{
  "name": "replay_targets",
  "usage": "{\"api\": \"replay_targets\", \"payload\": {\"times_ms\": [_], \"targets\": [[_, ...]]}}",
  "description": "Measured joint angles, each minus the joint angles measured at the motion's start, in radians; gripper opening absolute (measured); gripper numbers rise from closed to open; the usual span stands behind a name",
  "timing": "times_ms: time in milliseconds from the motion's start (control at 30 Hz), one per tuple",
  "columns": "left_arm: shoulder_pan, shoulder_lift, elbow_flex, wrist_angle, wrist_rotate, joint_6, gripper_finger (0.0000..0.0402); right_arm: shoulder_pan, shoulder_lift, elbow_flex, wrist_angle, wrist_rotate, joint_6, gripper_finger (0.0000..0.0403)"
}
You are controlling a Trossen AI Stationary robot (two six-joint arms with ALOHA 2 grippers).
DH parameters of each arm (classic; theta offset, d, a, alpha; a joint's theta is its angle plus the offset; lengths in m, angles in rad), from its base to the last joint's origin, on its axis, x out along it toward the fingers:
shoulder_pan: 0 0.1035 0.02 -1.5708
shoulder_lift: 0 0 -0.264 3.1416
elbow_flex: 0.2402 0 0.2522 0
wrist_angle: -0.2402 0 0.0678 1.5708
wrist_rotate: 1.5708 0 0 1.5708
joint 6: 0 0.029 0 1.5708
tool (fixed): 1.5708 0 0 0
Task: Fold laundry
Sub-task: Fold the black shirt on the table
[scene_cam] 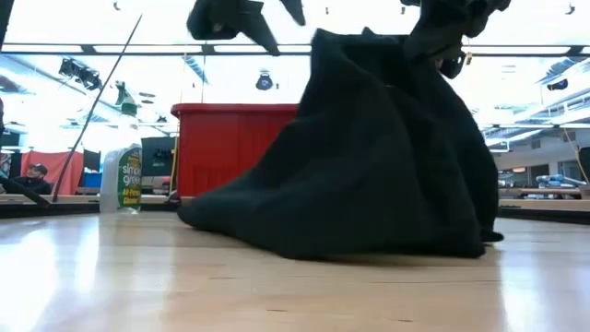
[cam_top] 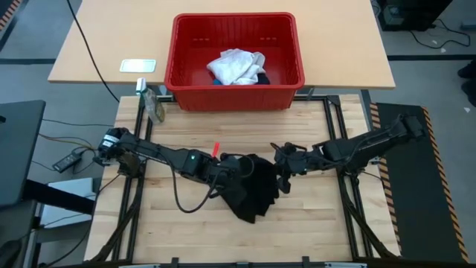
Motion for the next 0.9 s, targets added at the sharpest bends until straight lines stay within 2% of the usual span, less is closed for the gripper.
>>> {"api": "replay_targets", "payload": {"times_ms": [167,500,667,833,900], "targets": [[0.0,0.006,0.0,0.101,-0.012,0.009,0.0203,-0.008,0.0,0.02,-0.02,-0.033,0.049,0.0006],[-0.038,0.008,0.0,0.129,-0.073,-0.034,0.0204,-0.008,0.001,0.02,-0.101,-0.002,0.154,0.0007],[-0.065,0.009,0.0,0.197,-0.081,0.018,0.0204,-0.007,-0.009,0.02,-0.106,0.073,0.118,0.0064],[-0.079,0.009,0.0,0.203,-0.118,0.039,0.0204,0.0,-0.072,0.02,-0.11,0.239,0.045,0.0128],[-0.079,0.009,0.0,0.203,-0.118,0.003,0.0204,-0.001,-0.101,0.02,-0.117,0.286,0.029,0.0146]]}}
